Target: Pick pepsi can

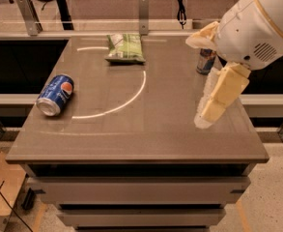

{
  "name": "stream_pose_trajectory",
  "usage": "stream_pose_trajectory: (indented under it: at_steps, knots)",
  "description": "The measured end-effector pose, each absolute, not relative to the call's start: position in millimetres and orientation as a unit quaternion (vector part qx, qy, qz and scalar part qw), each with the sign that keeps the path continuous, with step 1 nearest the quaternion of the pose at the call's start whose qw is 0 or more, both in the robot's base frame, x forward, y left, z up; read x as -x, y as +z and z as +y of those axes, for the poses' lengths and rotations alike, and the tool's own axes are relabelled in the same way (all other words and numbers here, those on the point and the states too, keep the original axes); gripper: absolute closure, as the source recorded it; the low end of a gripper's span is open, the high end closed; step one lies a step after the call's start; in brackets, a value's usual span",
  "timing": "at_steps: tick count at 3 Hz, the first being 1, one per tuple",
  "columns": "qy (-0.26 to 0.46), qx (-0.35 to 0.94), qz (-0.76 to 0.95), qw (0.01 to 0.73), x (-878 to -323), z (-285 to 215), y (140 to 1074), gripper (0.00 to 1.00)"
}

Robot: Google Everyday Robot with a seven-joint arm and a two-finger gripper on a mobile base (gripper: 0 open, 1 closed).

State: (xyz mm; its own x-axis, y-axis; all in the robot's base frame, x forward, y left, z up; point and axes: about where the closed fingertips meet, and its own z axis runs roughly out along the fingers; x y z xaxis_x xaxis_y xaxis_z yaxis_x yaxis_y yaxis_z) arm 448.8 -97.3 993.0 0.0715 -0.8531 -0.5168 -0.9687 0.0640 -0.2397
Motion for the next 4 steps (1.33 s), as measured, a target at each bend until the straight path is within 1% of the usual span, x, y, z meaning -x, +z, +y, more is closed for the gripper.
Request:
stream_pose_trajectory:
  at_steps: [1, 2, 4]
  knots:
    - [0.103, 0.676, 0.673, 0.28, -448.8, -97.3, 993.1, 0.0]
    - [0.117, 0.672, 0.67, 0.294, -463.2, -70.8, 987.8, 0.0]
    - [0.217, 0.653, 0.638, 0.346, -513.2, 9.0, 958.1, 0.0]
